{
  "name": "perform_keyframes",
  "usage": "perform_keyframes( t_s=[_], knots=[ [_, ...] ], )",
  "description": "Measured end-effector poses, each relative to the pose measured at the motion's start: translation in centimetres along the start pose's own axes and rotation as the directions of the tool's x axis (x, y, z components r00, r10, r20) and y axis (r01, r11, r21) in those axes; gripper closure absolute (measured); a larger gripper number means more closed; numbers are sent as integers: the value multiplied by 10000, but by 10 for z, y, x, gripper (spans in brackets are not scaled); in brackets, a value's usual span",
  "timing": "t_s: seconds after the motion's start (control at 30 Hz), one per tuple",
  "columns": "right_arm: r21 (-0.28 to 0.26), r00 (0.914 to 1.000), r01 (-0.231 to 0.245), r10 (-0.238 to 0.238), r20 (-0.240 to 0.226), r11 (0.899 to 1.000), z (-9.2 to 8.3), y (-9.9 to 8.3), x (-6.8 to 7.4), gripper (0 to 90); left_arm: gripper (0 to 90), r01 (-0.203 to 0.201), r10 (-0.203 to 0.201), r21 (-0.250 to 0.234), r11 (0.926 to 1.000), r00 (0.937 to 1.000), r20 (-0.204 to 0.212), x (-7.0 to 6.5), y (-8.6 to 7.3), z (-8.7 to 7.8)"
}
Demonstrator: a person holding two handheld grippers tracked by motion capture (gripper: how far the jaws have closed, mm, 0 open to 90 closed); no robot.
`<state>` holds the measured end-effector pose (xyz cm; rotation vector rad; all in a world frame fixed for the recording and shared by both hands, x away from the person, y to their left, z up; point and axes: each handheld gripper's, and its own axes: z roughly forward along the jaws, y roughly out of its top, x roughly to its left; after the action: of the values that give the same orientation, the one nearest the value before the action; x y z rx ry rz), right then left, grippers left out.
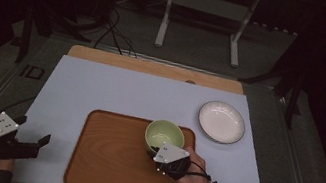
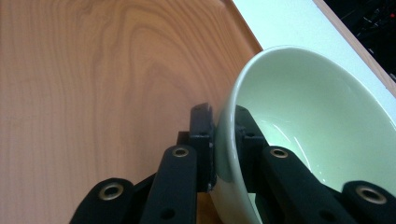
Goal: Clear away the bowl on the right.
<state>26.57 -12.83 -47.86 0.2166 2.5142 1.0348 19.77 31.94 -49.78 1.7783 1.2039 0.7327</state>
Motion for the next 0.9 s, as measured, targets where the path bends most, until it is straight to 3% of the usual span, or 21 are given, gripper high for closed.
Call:
perform_keyframes(
  t_s=[0.9],
  knots=[
    [-35, 9990, 155, -156, -423, 9999, 7, 3, 9, 811, 11, -16, 16, -14, 10000, 10000, -10, 0, 0, 0]
  ],
)
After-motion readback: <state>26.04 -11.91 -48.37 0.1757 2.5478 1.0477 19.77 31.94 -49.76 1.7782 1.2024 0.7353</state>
